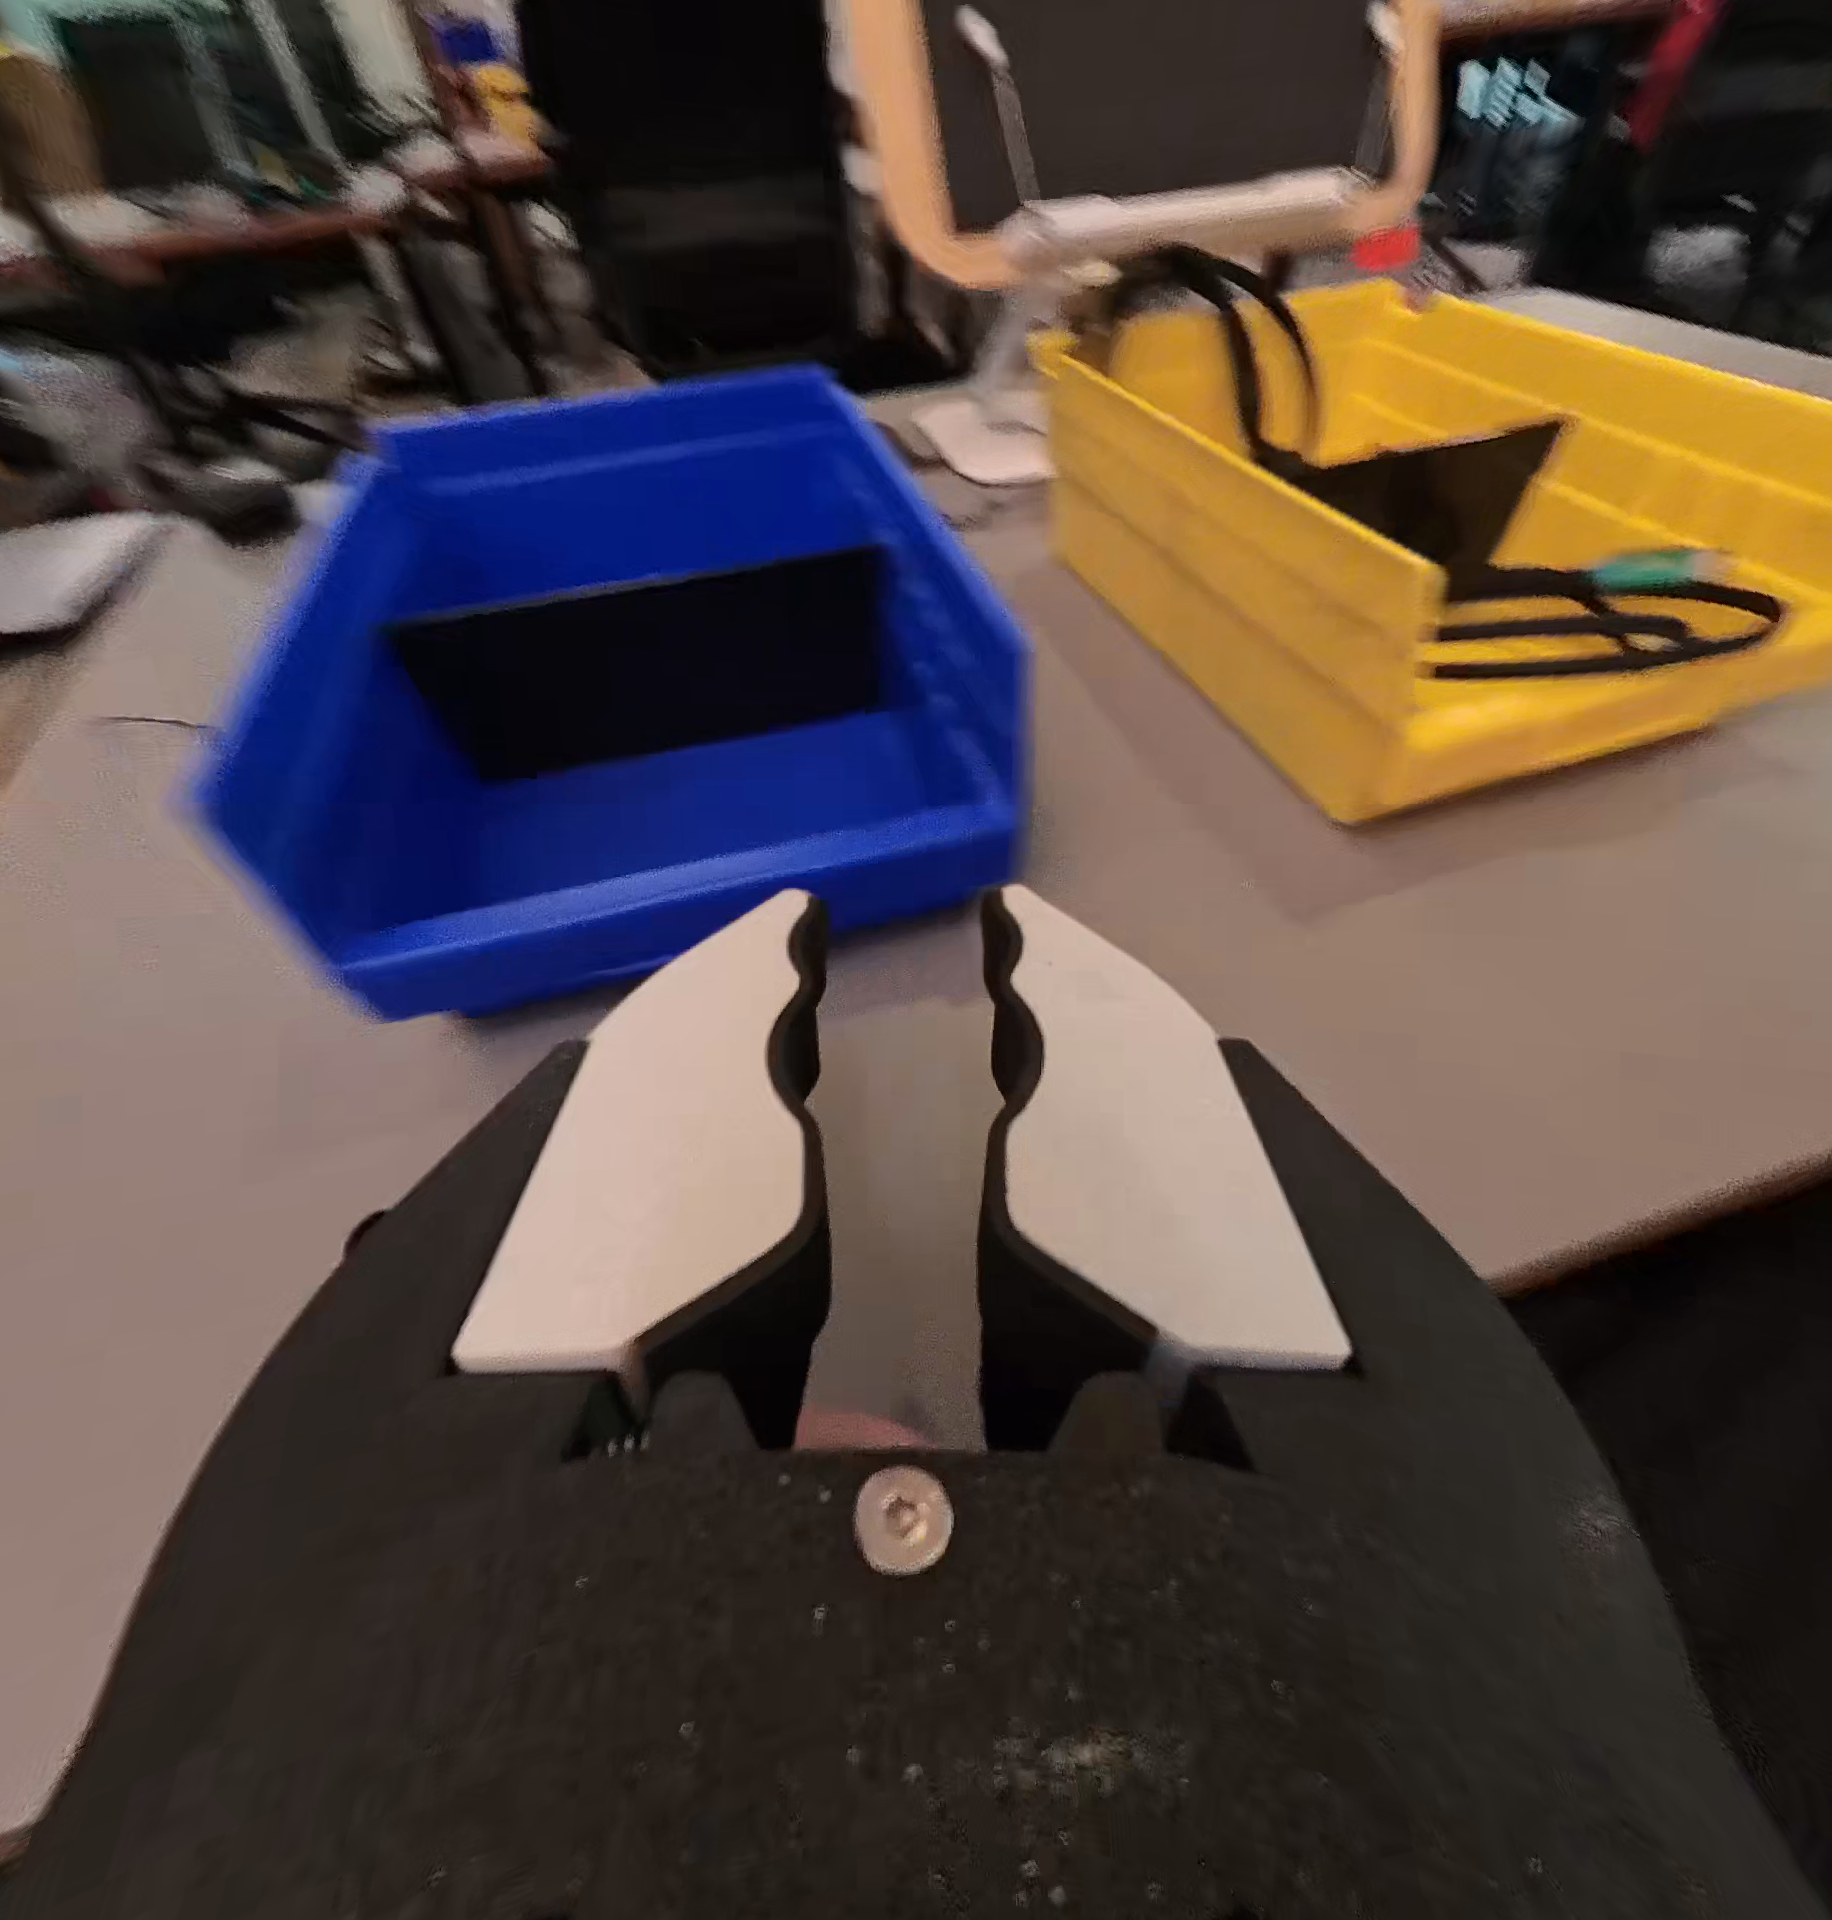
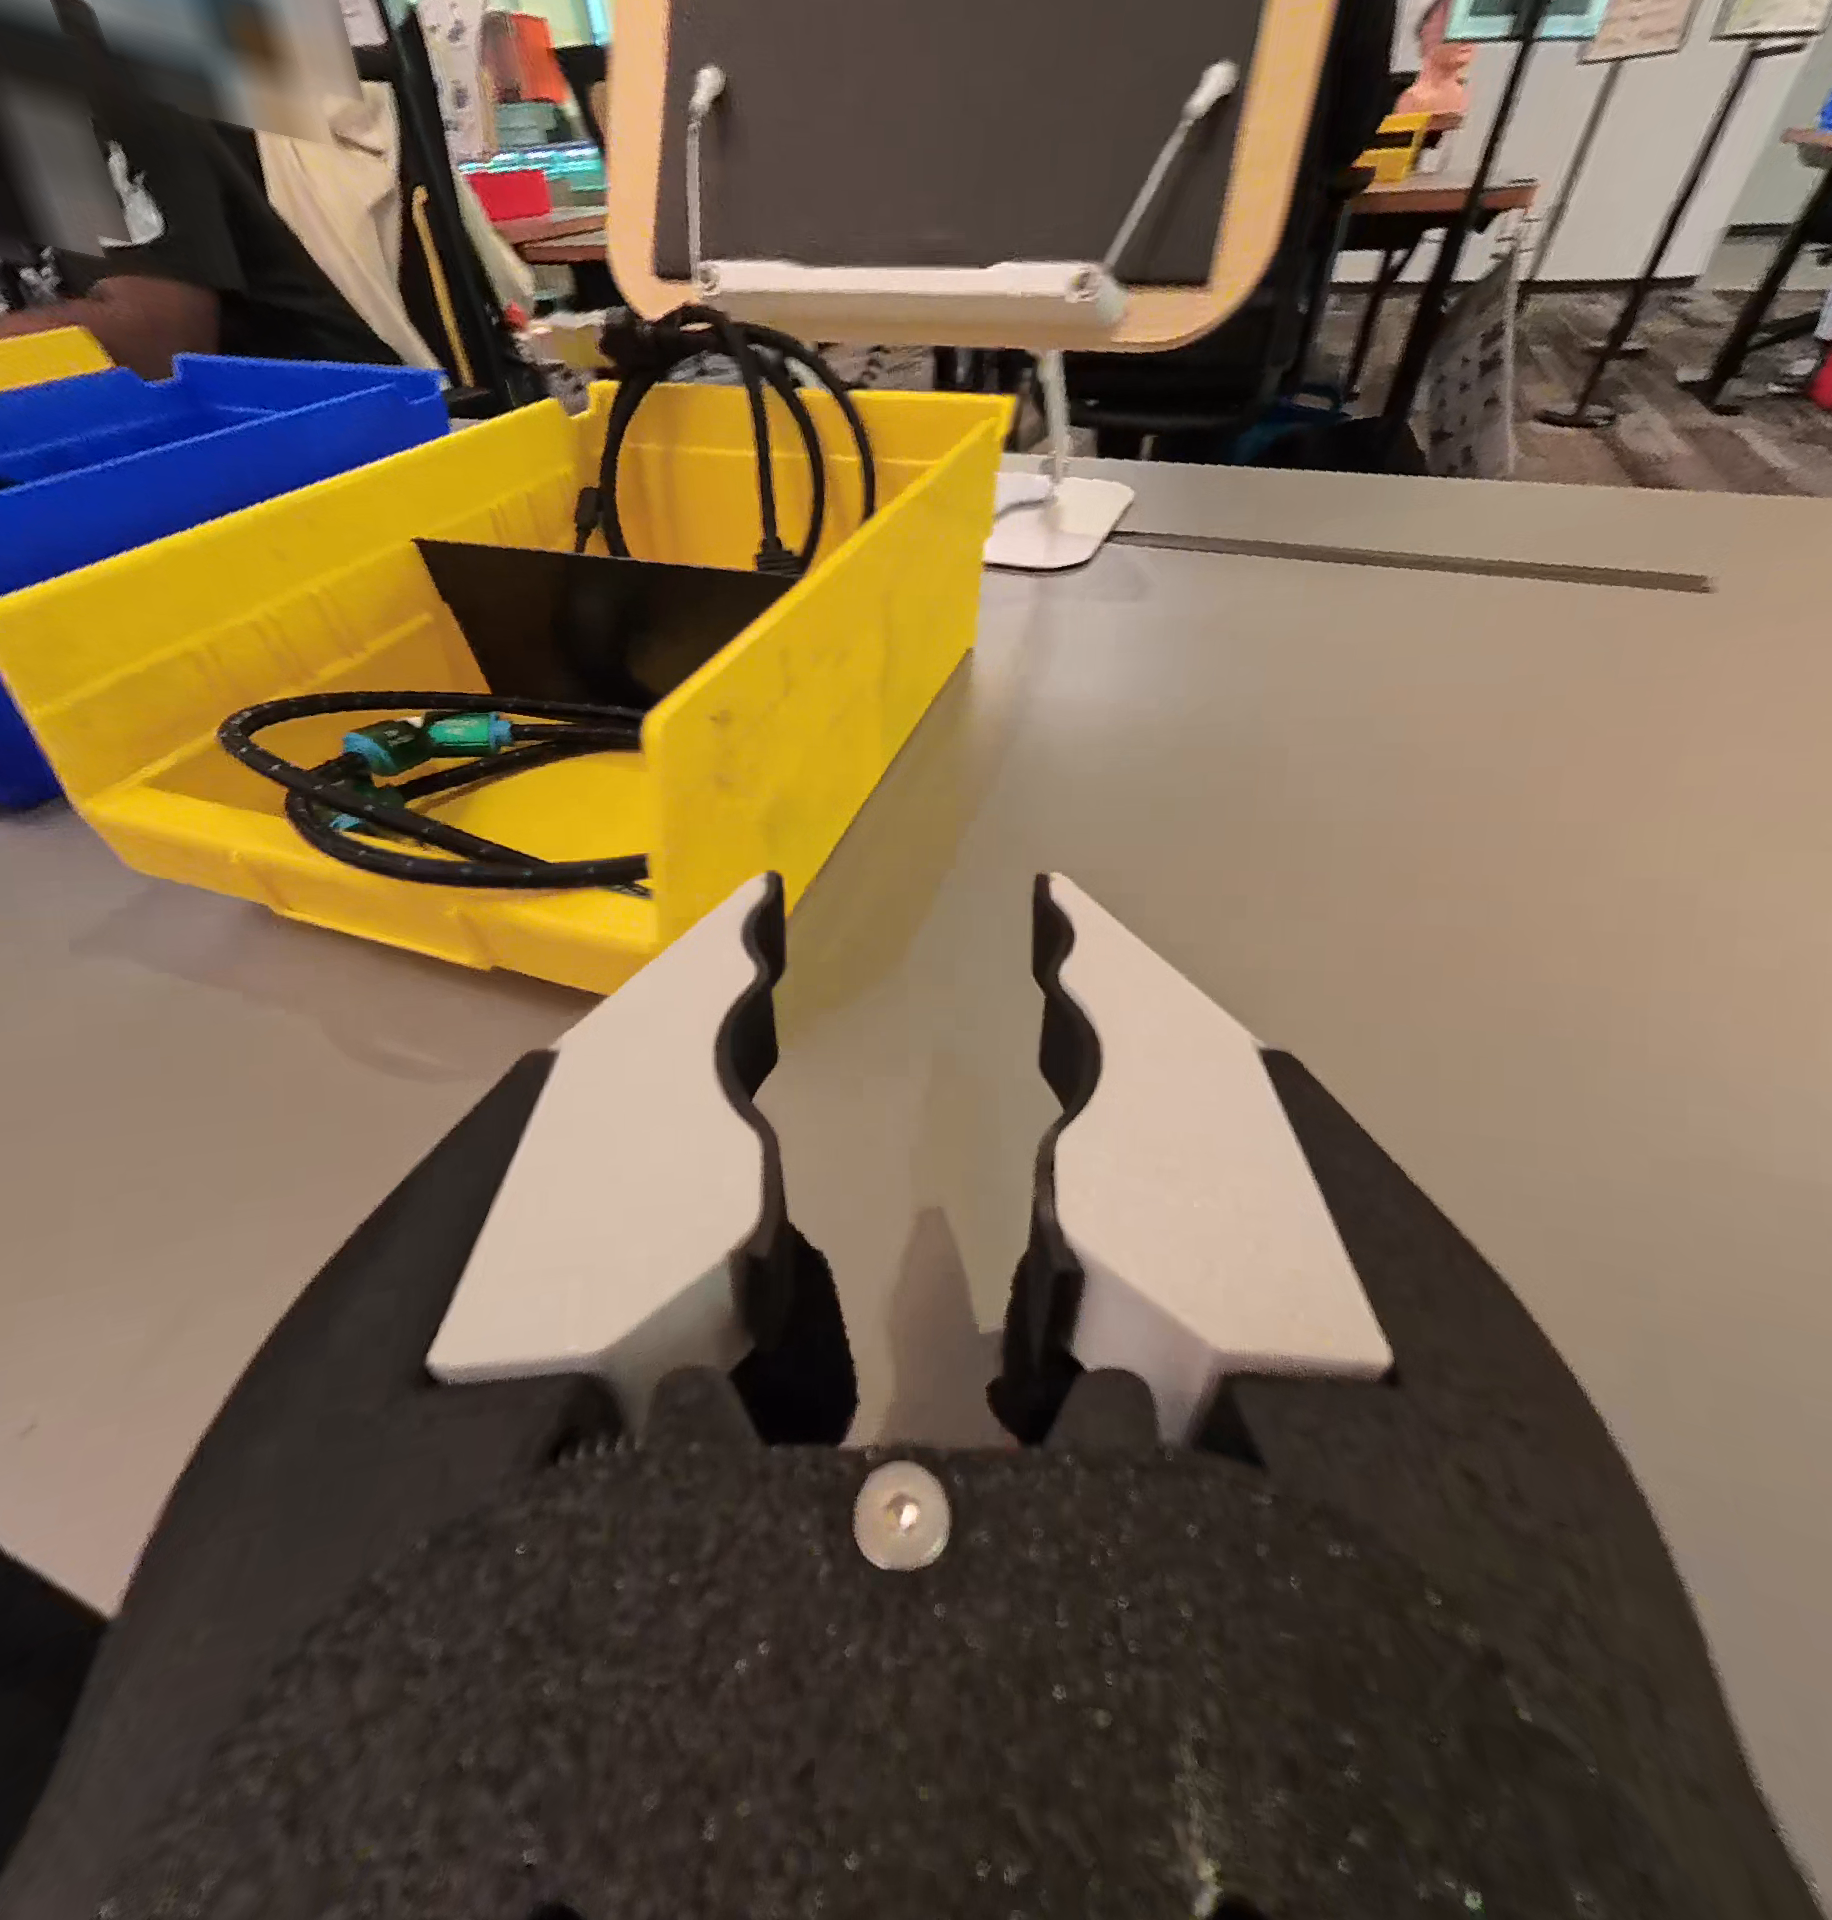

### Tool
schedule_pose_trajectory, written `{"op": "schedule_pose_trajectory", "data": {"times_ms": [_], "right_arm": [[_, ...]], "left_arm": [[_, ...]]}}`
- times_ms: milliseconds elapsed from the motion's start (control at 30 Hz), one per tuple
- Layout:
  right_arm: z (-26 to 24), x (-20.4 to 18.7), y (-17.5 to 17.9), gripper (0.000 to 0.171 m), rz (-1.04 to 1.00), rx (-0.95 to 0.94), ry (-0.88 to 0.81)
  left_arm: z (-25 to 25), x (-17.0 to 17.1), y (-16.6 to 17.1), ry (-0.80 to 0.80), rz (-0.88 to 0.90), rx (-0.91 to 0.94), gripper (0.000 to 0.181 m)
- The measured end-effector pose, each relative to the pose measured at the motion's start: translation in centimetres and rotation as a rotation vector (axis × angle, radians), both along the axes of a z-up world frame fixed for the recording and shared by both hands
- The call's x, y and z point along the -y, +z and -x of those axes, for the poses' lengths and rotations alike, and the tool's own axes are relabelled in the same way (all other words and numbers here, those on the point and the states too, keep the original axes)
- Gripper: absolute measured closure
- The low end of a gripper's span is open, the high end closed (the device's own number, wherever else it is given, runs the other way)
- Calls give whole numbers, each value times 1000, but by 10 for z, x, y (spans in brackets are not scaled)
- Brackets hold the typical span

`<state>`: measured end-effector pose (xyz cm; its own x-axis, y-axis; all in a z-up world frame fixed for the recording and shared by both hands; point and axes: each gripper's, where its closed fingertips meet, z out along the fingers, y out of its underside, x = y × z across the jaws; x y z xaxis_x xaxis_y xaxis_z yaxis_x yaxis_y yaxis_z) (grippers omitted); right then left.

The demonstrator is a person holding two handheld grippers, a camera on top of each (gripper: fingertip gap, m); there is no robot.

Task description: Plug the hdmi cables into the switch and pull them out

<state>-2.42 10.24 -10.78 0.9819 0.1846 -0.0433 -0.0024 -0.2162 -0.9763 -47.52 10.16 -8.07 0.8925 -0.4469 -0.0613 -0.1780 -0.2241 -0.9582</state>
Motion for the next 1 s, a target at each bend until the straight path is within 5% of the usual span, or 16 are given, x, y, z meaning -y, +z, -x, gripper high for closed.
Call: {"op": "schedule_pose_trajectory", "data": {"times_ms": [167, 333, 467, 533, 633, 867, 1000], "right_arm": [[-38, 15, 7, 122, -7, 15, -135], [-35, 25, 7, 123, -10, -36, -125], [-1, 33, 5, 124, 17, -59, -17], [31, 38, 9, 124, 11, -96, 63], [96, 43, 17, 124, 15, -111, 196], [294, 23, 23, 124, 40, -87, 455], [338, -19, 12, 129, 76, -46, 297]], "left_arm": [[113, -46, -10, 224, -21, -157, 147], [136, -116, -35, 231, 115, -69, 129], [129, -160, -43, 222, 141, -40, 138], [124, -171, -38, 223, 121, 4, 165], [113, -170, -38, 219, 139, 67, 178], [89, -122, -39, 258, 115, 23, 176], [89, -86, -40, 286, 164, 47, 176]]}}
